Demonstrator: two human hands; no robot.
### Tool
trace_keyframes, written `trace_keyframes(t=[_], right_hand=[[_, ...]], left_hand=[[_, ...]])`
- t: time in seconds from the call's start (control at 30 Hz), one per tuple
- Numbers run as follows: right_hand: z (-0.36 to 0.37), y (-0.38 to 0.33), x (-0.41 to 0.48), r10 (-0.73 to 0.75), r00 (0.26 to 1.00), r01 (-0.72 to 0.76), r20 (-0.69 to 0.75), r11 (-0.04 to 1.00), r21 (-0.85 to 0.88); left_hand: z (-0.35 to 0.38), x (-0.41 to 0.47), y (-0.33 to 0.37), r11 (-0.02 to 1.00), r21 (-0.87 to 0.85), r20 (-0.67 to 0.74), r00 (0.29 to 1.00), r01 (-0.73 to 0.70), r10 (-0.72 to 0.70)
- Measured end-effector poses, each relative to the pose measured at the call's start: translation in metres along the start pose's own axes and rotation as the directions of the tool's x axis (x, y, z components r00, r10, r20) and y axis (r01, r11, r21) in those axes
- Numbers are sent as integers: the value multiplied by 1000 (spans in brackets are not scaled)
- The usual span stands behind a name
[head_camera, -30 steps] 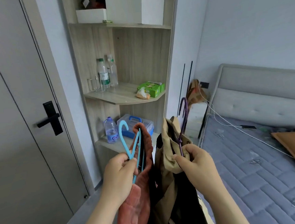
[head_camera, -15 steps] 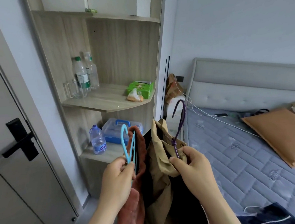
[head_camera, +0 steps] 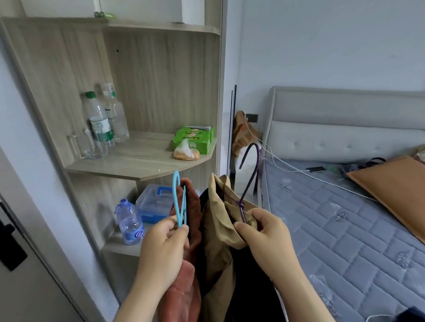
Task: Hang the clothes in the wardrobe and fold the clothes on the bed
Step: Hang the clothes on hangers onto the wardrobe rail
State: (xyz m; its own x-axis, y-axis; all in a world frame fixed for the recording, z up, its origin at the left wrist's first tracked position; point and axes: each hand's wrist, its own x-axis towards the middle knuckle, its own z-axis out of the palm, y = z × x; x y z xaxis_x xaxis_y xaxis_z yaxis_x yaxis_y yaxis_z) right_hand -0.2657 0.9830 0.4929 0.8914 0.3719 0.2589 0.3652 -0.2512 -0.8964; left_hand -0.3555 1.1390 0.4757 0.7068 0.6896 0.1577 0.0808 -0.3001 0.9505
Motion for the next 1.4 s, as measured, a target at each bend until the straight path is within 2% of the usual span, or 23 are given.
trace_keyframes(t=[0.37, 0.73, 1.07, 1.4], right_hand=[[-18, 36, 106, 24, 998, -21, -65, 999, 41], [-32, 90, 227, 146, 972, -152, -184, 988, -20], [-61, 129, 333, 173, 940, -218, -296, 968, -126], [-90, 181, 453, 184, 957, -205, -222, 976, -72]], left_hand=[[76, 101, 11, 1000, -8, 104, 994, -30, 31], [166, 225, 13, 999, -31, 267, 962, -43, 50], [259, 325, 31, 995, -35, 421, 902, -94, 100], [344, 412, 37, 998, -29, 330, 942, -50, 57]])
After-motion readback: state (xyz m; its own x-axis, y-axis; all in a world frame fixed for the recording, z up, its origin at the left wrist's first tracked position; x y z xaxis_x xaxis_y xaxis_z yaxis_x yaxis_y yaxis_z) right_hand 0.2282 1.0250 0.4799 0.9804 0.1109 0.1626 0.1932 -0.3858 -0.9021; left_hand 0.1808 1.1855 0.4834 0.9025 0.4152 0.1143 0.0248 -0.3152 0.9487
